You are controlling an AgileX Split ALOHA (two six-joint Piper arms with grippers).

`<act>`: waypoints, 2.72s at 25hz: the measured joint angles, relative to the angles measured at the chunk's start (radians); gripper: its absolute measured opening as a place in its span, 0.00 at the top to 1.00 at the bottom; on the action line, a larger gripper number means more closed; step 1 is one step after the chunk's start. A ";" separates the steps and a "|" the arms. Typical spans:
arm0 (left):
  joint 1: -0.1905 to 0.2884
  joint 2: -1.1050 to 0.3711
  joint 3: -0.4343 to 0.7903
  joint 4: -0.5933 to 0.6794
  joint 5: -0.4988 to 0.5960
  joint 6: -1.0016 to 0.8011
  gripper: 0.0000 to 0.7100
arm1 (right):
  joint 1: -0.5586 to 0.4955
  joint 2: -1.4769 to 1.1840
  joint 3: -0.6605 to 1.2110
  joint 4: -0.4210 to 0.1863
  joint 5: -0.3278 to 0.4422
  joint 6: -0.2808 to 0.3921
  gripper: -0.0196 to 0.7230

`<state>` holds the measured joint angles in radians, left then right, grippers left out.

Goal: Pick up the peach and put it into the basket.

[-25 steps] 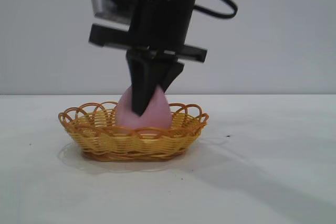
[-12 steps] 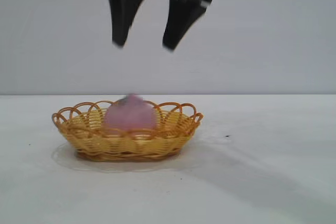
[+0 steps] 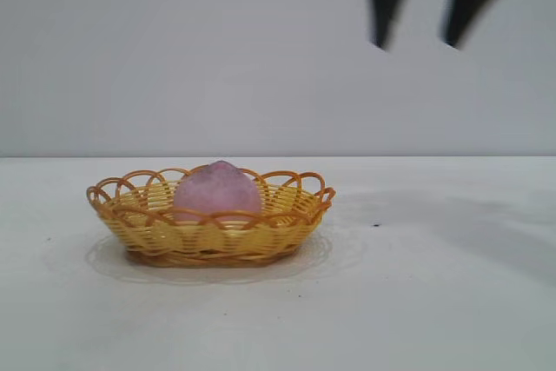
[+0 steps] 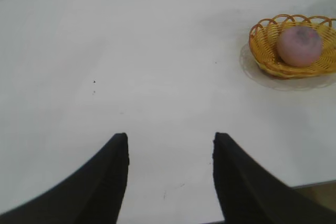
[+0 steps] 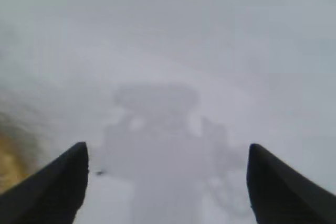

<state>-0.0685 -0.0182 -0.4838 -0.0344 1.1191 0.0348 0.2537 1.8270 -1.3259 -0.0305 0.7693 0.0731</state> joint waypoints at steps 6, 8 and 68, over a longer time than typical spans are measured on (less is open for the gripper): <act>0.000 0.000 0.000 0.000 0.000 0.000 0.50 | -0.128 0.018 0.155 0.040 -0.111 0.023 0.21; 0.000 0.000 0.000 0.000 0.000 0.000 0.50 | -0.129 -0.012 0.158 0.045 -0.109 0.024 0.21; 0.000 -0.001 0.000 0.000 0.001 0.001 0.50 | -0.129 -1.843 0.837 0.028 0.368 -0.008 0.21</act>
<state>-0.0685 -0.0189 -0.4838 -0.0344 1.1205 0.0357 0.1244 -0.0157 -0.4892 -0.0022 1.1368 0.0648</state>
